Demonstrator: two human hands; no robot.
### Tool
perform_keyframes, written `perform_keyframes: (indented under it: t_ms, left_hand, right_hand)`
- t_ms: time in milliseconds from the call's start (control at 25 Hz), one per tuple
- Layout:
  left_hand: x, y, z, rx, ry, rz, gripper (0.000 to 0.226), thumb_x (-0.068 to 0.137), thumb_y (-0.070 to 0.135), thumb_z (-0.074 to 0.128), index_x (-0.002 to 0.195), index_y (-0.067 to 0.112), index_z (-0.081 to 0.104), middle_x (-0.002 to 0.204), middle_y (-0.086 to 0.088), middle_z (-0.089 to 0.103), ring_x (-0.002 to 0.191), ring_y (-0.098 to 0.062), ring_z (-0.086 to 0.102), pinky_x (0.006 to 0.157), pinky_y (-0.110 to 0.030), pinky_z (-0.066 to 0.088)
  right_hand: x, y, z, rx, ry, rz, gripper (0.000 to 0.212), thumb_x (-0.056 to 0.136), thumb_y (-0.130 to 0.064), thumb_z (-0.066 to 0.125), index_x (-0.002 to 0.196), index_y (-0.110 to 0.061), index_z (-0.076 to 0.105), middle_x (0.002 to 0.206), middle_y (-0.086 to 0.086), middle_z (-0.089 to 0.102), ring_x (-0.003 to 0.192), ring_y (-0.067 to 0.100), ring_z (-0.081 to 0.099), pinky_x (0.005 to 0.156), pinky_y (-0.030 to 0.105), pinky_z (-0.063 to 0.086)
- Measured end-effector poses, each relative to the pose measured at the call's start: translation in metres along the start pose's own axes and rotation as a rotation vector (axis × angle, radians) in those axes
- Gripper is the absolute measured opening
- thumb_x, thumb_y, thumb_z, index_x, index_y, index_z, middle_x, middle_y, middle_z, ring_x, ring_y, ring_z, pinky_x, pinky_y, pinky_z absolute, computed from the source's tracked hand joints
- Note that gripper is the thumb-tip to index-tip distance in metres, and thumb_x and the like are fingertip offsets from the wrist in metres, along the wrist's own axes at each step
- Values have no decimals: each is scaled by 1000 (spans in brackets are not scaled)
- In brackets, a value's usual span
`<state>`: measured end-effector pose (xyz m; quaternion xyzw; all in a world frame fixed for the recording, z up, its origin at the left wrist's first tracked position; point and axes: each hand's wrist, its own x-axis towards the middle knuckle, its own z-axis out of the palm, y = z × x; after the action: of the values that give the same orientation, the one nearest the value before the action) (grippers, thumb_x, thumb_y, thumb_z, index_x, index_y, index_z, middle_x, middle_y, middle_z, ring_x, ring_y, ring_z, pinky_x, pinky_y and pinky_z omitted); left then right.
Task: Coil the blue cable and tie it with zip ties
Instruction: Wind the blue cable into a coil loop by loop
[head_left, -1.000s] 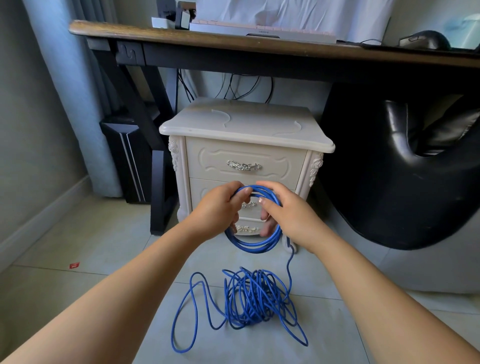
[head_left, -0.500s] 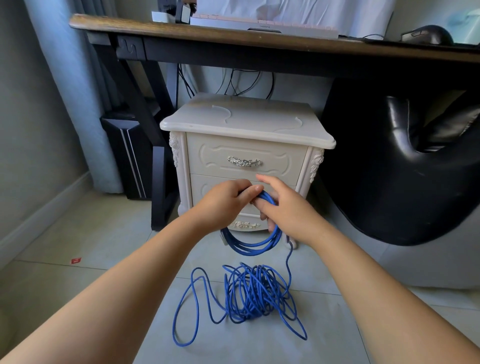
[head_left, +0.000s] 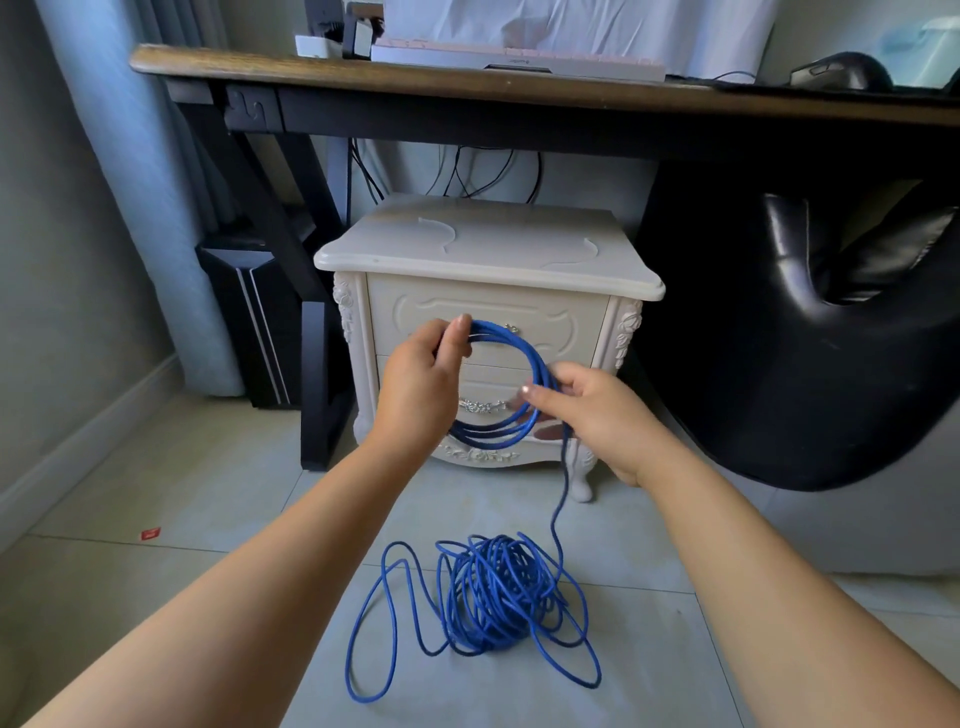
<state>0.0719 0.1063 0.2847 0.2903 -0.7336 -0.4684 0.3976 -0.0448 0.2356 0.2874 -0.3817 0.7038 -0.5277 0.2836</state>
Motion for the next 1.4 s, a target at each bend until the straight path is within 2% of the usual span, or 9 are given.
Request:
perform_keyframes:
  t_ms: [200,320,520,600,680,840,1040,1240,1400]
  left_hand:
    - [-9,4,6,-528,-161,-261,37,106,36,37,93,9,59,55,4,37,46,-10,35,47,-23,40]
    - [-7,4,-6,-704,-344,-434,39,105,34,36,100,6,63,59,-1,47,48,-14,46,53,-28,52]
    - [-1,7,-20,-510,-602,-455,36,99,30,36,89,4,59,63,-4,45,49,-17,43,55,-30,51]
    - [-5,7,-15,-287,-637,-361,36,101,39,44,82,11,55,57,4,35,47,-13,31,49,-26,44]
    - [-10,8,-7,-98,-578,-231,33,99,40,51,78,16,56,53,9,33,47,-10,28,45,-22,37]
    - [-10,10,-2,-96,-405,-85,29,98,38,55,78,18,60,55,5,32,47,-11,26,44,-24,26]
    - [-2,9,-11,-100,-273,-46,37,97,40,55,70,17,49,57,2,29,49,-13,23,50,-32,21]
    - [8,0,-21,49,-175,9,37,98,44,53,71,18,51,52,8,29,41,-8,23,44,-26,21]
    - [10,-7,-19,-82,-60,-30,41,97,47,53,68,18,46,57,3,28,49,-14,23,50,-34,21]
  right_hand:
    - [2,-7,15,387,82,-50,14,103,-13,44,100,-9,58,59,0,52,54,15,58,72,40,59]
    - [0,-9,15,211,131,-91,17,104,-15,40,96,-12,54,58,-3,34,46,9,35,56,28,54]
    - [0,-3,14,-242,9,-84,14,102,-22,43,94,-23,54,57,-11,47,43,8,42,62,40,54]
    - [-3,-7,17,-392,-21,-89,13,102,-25,42,100,-24,54,69,-6,54,50,13,50,57,28,51]
    - [-5,-9,20,-410,-6,-107,13,102,-26,42,104,-22,54,73,-2,55,55,14,51,53,20,47]
    - [-3,-8,11,-99,-1,-111,16,99,-32,52,101,-21,62,68,-1,58,65,14,57,69,31,52]
    - [-4,8,5,-48,-19,57,69,82,-78,38,80,-15,68,74,0,72,81,17,66,94,34,47]
    - [7,-4,-14,-145,113,-108,8,96,-23,59,90,-18,59,67,-2,55,58,9,47,58,25,44]
    - [11,3,9,65,44,-24,10,98,-28,54,103,-20,58,87,2,58,58,8,46,54,23,37]
